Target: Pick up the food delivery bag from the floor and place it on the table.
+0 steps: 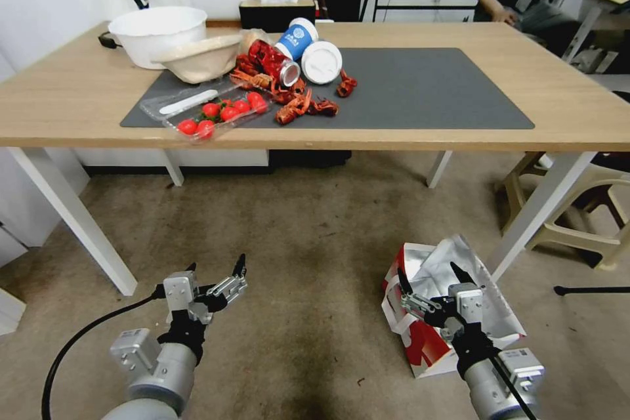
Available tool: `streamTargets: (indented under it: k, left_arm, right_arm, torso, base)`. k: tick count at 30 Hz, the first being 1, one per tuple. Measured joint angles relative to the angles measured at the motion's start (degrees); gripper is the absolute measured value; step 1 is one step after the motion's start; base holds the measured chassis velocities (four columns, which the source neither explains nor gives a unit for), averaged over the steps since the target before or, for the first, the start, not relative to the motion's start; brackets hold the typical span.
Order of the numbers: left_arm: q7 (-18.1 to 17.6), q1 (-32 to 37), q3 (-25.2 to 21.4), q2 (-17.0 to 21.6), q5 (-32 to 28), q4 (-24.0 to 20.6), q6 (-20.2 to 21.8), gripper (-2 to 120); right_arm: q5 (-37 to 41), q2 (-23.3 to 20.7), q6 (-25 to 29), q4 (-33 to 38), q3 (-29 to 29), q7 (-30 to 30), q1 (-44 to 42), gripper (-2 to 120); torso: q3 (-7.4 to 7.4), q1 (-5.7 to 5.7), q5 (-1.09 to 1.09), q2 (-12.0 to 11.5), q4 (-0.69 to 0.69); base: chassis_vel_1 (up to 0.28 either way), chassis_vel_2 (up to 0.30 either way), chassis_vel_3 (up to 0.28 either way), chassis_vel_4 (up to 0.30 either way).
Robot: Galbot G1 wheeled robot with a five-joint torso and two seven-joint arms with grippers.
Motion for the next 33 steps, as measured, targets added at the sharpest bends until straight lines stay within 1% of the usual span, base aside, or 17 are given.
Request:
streamTargets:
  k: [9,13,18,19,21,33]
  left_arm:
    - [0.03,0.1,0.08,-0.11,0.13,0.0,0.0,100]
    - [0.03,0.1,0.06,-0.12,0.14,0.01,-0.02,100]
    - [0.05,0.05,0.01,-0.15,0.15,0.12,-0.07,100]
    - [0.05,0.05,0.01,-0.15,0.15,0.12,-0.07,100]
    - [0.06,0.01,-0.02,-0.15,0.15,0.23,-0.09,100]
    - [0.14,-0.05,-0.03,-0.17,0.16,0.44,-0.36,100]
  right_arm:
    - [0.01,0.0,-0.01,0.33,0.1,0.0,-0.04,100]
    - [0.01,0.0,-0.01,0.33,0.12,0.0,-0.06,100]
    - [0.04,0.0,-0.01,0.33,0.19,-0.02,-0.04,100]
    - [0.04,0.0,-0.01,0.33,0.19,-0.02,-0.04,100]
    - [0.07,0.0,0.0,0.32,0.23,-0.04,0.01,100]
    - [0.1,0.0,0.03,0.19,0.24,-0.07,0.1,100]
  torso:
    - [-1.51,-0.64,0.0,-2.14,0.0]
    - [-1.94,-0.82,0.0,-2.76,0.0]
    - [-2.9,-1.2,0.0,-4.1,0.0]
    - [-2.9,-1.2,0.0,-4.1,0.0]
    - [-3.48,-1.39,0.0,-4.87,0.0]
    - [-5.18,-1.98,0.0,-7.18,0.0]
  base:
    - [0.0,0.0,0.0,0.0]
    - [0.0,0.0,0.0,0.0]
    - [0.0,0.0,0.0,0.0]
    - [0.0,0.0,0.0,0.0]
    - [0.0,0.0,0.0,0.0]
    - [0.0,0.0,0.0,0.0]
